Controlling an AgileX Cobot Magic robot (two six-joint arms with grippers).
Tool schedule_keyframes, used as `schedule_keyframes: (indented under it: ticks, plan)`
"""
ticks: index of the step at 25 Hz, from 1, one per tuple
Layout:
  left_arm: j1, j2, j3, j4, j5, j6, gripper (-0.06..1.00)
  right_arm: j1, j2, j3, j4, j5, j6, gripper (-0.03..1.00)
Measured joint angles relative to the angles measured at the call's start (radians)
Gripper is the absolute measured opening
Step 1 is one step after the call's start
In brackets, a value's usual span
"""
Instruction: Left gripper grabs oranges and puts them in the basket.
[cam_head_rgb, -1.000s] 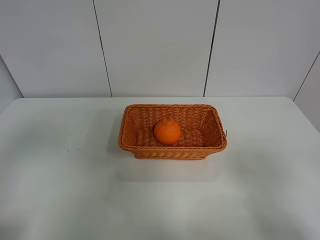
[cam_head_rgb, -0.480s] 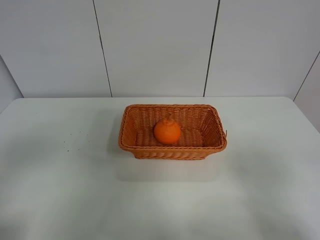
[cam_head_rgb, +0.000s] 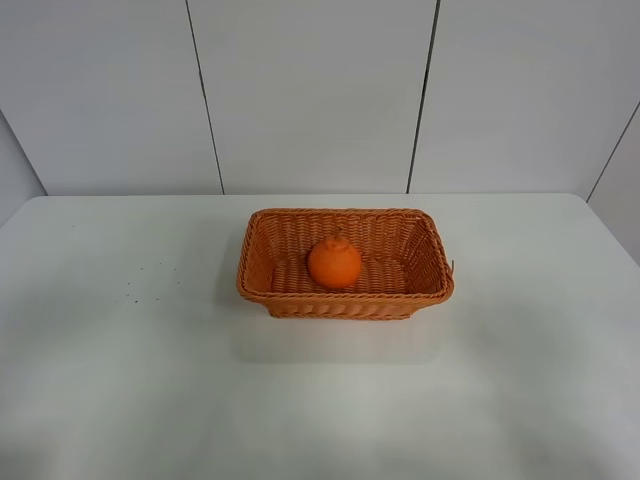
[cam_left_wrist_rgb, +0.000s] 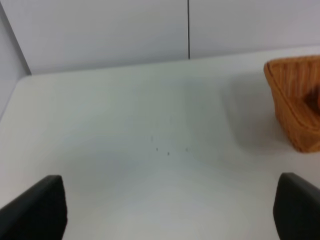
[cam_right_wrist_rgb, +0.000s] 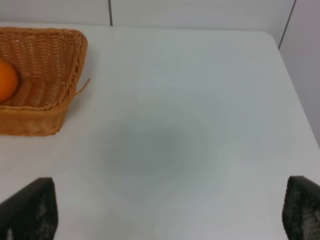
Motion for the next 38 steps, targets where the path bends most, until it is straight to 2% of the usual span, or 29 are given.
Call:
schedule_keyframes:
  ticks: [5, 9, 21, 38]
  plan:
    - [0.000, 0.000, 0.000, 0.000, 0.045, -0.058, 0.93, 0.000, 0.000, 0.000, 0.000, 0.000, 0.000, 0.69]
    - [0.000, -0.002, 0.020, 0.030, 0.082, -0.064, 0.92, 0.000, 0.000, 0.000, 0.000, 0.000, 0.000, 0.69]
    - [0.000, -0.002, 0.134, 0.021, 0.128, -0.064, 0.90, 0.000, 0.000, 0.000, 0.000, 0.000, 0.000, 0.69]
    - [0.000, -0.016, 0.135, 0.021, 0.131, -0.064, 0.90, 0.000, 0.000, 0.000, 0.000, 0.000, 0.000, 0.69]
